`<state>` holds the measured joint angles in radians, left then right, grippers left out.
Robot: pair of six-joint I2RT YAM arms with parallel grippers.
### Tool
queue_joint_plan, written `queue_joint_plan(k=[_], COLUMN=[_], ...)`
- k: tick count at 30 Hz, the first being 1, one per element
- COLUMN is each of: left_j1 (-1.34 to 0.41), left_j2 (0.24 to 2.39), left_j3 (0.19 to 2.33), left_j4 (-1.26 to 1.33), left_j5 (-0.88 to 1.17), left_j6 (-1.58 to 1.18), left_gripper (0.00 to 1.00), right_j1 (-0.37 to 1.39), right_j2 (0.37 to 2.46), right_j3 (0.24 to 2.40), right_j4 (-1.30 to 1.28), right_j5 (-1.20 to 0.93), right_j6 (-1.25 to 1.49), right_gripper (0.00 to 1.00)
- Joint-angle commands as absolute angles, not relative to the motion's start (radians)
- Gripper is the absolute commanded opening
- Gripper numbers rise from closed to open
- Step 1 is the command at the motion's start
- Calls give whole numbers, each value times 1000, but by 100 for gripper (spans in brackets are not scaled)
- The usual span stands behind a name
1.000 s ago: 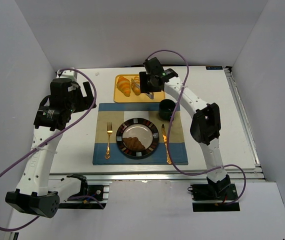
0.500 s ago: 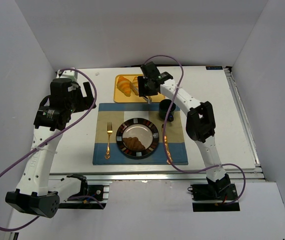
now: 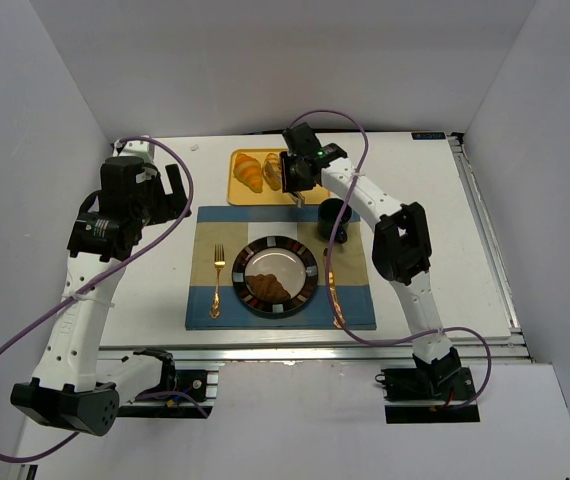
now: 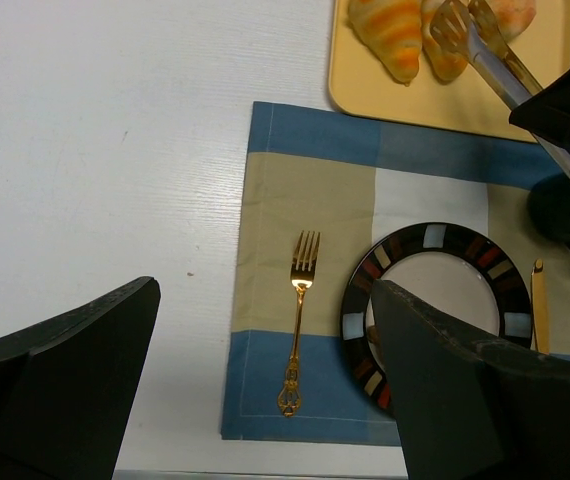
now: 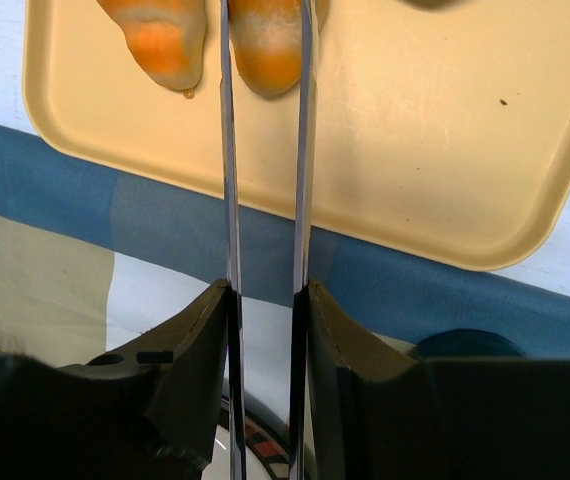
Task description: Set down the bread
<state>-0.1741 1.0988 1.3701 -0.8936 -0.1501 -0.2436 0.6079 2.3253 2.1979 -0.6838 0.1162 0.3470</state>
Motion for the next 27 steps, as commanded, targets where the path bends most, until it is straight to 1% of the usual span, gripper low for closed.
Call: queue_joint_plan(k=[1,6,9,13,14,15,19,20,21,23,27], left_j1=[-178,-178,-178,-178,-178,-178,-178,-178,-178,-178,-178], left_j2=[1080,1068,1057,1039,1035,1026,1009,1008,1003,1000,997], left_j3=[1396,1404,1411,1405,1402,1399,1379,1370,1365,1352,1351], left_j4=[-907,-908,-911,-911,-908,-908,-897,-888,-884,-868,-861], left_j5=[-163,-169,-175,-172,-169,-164,-143,-138,-134,-115,-100], left_j6=[-233,-232,-227,-227,-229,-232,-241,-245,-252,-259,-268], left_gripper=[98,98,98,98,98,98,98,98,98,98,98], right_j1=[595,589,591,604,612,620,647,663,669,676,687], right_j2=[2248,2180,2076,1913,1876,1811,1654,1622,1555,1496,1376], right_j3=[2246,2281,2243,2056,1970,1930,1748,1662,1616,1506,1383], right_j4=[-654,-655,-676,-722,-732,-761,-842,-848,-844,-845,-868], right_j5=[140,111,62,-24,-46,-70,-155,-161,-175,-179,-189], right_j6=[354,354,354,290,270,253,195,180,172,182,204], right_gripper=[16,16,16,15,15,15,16,16,17,18,18])
